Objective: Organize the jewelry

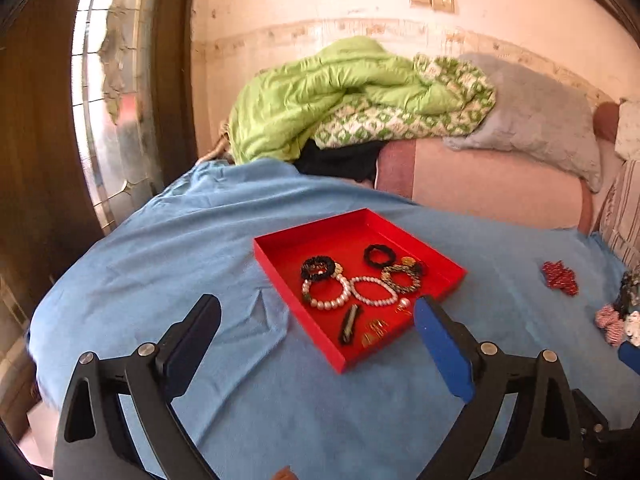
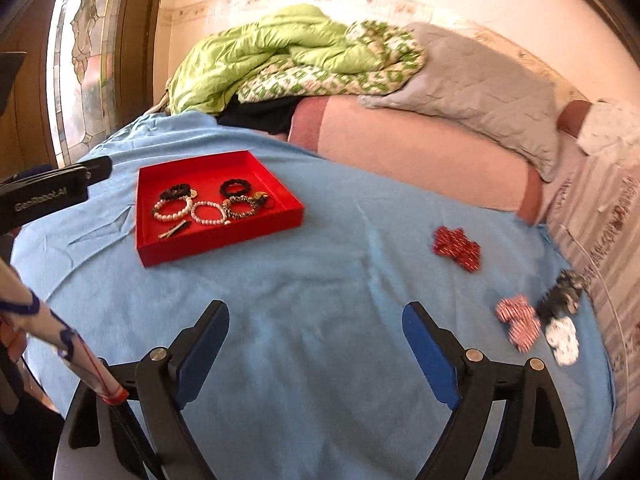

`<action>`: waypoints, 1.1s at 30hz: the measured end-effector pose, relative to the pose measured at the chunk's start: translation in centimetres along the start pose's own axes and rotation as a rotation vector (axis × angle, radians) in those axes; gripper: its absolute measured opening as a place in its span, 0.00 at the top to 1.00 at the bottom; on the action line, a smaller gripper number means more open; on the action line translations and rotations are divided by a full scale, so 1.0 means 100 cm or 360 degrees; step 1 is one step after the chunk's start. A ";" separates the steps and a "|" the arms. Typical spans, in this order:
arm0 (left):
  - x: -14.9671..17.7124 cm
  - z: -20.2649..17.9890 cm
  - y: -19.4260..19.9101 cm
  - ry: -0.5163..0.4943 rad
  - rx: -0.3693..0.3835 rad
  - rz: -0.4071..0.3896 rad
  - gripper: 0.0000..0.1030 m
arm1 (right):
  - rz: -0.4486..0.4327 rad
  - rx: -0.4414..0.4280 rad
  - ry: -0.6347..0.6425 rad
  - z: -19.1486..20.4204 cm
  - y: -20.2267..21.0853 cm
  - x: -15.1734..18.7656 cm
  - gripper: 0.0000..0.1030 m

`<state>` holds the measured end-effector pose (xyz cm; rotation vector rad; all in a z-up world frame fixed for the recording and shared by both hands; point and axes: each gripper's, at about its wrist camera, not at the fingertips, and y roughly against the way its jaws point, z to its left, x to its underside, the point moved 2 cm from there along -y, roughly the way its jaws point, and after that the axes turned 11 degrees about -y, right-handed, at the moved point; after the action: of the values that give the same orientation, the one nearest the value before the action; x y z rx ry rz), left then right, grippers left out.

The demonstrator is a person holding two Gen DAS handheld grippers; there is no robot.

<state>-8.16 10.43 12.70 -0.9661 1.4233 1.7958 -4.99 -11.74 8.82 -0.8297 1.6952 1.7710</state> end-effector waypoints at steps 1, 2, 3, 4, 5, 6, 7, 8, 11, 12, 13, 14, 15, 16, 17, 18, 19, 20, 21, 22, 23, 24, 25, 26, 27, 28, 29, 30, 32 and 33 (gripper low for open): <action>0.008 -0.002 0.010 0.0024 -0.0012 0.0006 0.06 | -0.0014 0.0001 0.0004 -0.001 0.005 0.004 0.11; 0.014 -0.003 0.017 0.0034 -0.0030 0.0023 0.06 | -0.0023 -0.0008 0.0004 -0.001 0.010 0.007 0.11; 0.021 -0.005 0.024 0.0032 -0.0061 0.0037 0.06 | -0.0028 -0.0018 0.0005 -0.001 0.014 0.010 0.11; 0.028 -0.007 0.029 0.0013 -0.0101 0.0058 0.06 | -0.0038 -0.0030 0.0010 -0.001 0.018 0.013 0.11; 0.034 -0.009 0.033 -0.0015 -0.0133 0.0086 0.06 | -0.0055 -0.0026 0.0018 0.000 0.022 0.015 0.11; 0.041 -0.012 0.035 -0.0063 -0.0166 0.0127 0.06 | -0.0071 -0.0017 0.0034 0.001 0.024 0.017 0.10; 0.045 -0.014 0.037 -0.0088 -0.0188 0.0147 0.06 | -0.0087 -0.0006 0.0066 0.003 0.026 0.019 0.10; 0.049 -0.015 0.037 -0.0095 -0.0206 0.0160 0.06 | -0.0088 -0.0008 0.0078 0.004 0.026 0.021 0.10; 0.052 -0.017 0.032 -0.0094 -0.0129 0.0210 0.06 | -0.0053 -0.0042 0.0062 0.004 0.024 0.025 0.10; 0.053 -0.018 0.028 -0.0104 -0.0123 0.0235 0.06 | -0.0044 -0.0041 0.0067 0.005 0.023 0.027 0.10; 0.056 -0.019 0.027 -0.0114 -0.0146 0.0248 0.06 | -0.0038 -0.0033 0.0086 0.007 0.022 0.029 0.10; 0.056 -0.019 0.025 -0.0127 -0.0179 0.0258 0.06 | -0.0039 -0.0026 0.0100 0.008 0.023 0.031 0.10; 0.057 -0.020 0.024 -0.0133 -0.0194 0.0260 0.06 | -0.0044 -0.0022 0.0119 0.010 0.023 0.032 0.10; 0.057 -0.021 0.023 -0.0135 -0.0194 0.0267 0.06 | -0.0046 -0.0016 0.0139 0.011 0.023 0.033 0.10; 0.057 -0.022 0.021 -0.0140 -0.0189 0.0273 0.06 | -0.0045 -0.0010 0.0152 0.013 0.022 0.034 0.10; 0.058 -0.023 0.020 -0.0151 -0.0192 0.0285 0.06 | -0.0044 -0.0009 0.0159 0.013 0.022 0.036 0.10; 0.058 -0.025 0.018 -0.0169 -0.0183 0.0308 0.06 | -0.0040 -0.0007 0.0167 0.014 0.021 0.036 0.10; 0.059 -0.025 0.017 -0.0184 -0.0169 0.0329 0.06 | -0.0032 -0.0001 0.0177 0.015 0.020 0.037 0.10; 0.059 -0.026 0.014 -0.0200 -0.0162 0.0351 0.06 | -0.0027 0.0004 0.0184 0.015 0.019 0.038 0.10; 0.060 -0.026 0.013 -0.0212 -0.0167 0.0362 0.06 | -0.0022 0.0011 0.0193 0.016 0.018 0.039 0.10; 0.059 -0.026 0.014 -0.0219 -0.0183 0.0359 0.06 | -0.0020 0.0012 0.0198 0.016 0.017 0.039 0.10; 0.059 -0.026 0.015 -0.0219 -0.0190 0.0348 0.06 | -0.0020 0.0015 0.0204 0.017 0.017 0.039 0.10; 0.059 -0.025 0.016 -0.0214 -0.0187 0.0334 0.06 | -0.0023 0.0024 0.0213 0.018 0.016 0.039 0.10; 0.058 -0.024 0.017 -0.0206 -0.0188 0.0327 0.06 | -0.0024 0.0031 0.0221 0.018 0.016 0.039 0.10; 0.058 -0.022 0.017 -0.0198 -0.0192 0.0323 0.06 | -0.0025 0.0035 0.0227 0.019 0.016 0.040 0.10; 0.057 -0.021 0.017 -0.0188 -0.0196 0.0324 0.06 | -0.0028 0.0036 0.0233 0.020 0.016 0.040 0.10; 0.057 -0.019 0.016 -0.0183 -0.0198 0.0330 0.06 | -0.0031 0.0039 0.0239 0.020 0.016 0.040 0.10; 0.057 -0.018 0.015 -0.0179 -0.0201 0.0335 0.06 | -0.0034 0.0042 0.0245 0.021 0.016 0.040 0.10; 0.057 -0.017 0.015 -0.0173 -0.0200 0.0338 0.06 | -0.0044 0.0051 0.0259 0.022 0.017 0.041 0.10; 0.057 -0.017 0.015 -0.0173 -0.0202 0.0339 0.06 | -0.0047 0.0053 0.0263 0.023 0.017 0.041 0.10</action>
<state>-12.13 8.69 8.40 -0.7892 1.4013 2.0828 -9.16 -9.67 6.92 -1.0051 1.8014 1.6901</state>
